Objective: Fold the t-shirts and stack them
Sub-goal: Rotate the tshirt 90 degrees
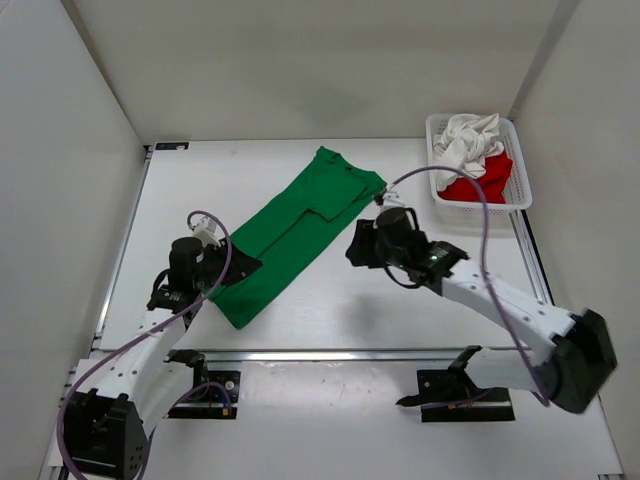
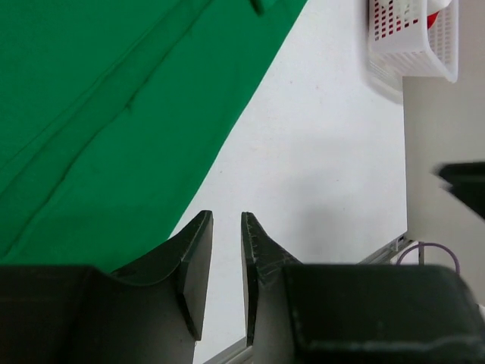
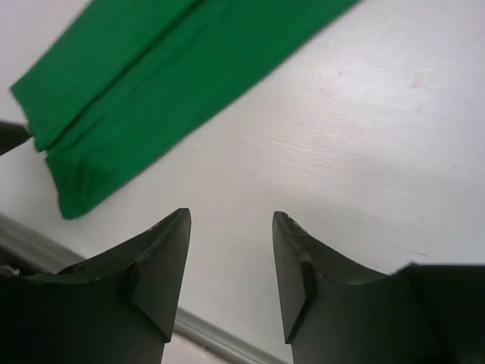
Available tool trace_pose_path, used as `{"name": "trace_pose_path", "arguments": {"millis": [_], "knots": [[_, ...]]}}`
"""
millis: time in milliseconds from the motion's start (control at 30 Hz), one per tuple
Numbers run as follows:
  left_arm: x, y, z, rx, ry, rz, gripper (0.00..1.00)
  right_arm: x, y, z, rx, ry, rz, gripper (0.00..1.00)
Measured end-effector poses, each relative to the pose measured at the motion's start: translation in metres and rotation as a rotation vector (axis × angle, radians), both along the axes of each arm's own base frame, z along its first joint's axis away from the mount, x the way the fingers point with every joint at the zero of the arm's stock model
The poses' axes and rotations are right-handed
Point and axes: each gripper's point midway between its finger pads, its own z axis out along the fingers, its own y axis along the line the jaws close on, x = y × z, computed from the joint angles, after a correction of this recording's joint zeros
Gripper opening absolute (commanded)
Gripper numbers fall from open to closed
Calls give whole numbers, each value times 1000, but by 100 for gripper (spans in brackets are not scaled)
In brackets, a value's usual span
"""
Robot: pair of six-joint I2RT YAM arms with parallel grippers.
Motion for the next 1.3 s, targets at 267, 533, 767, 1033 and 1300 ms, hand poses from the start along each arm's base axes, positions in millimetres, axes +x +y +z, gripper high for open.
{"name": "trace_pose_path", "arguments": {"millis": [267, 533, 767, 1033, 1300], "knots": [[-6, -19, -2, -4, 11, -63, 33, -1, 74, -125, 134, 283, 70, 43], [-1, -14, -2, -1, 8, -34, 33, 5, 105, -147, 269, 352, 54, 38], [1, -12, -2, 1, 6, -20, 33, 19, 132, -153, 334, 384, 66, 27], [3, -12, -11, 16, 32, -12, 34, 32, 128, -164, 403, 464, 67, 1], [-13, -33, -37, 103, 93, -113, 42, 44, -27, -160, 411, 456, -204, 28]]}}
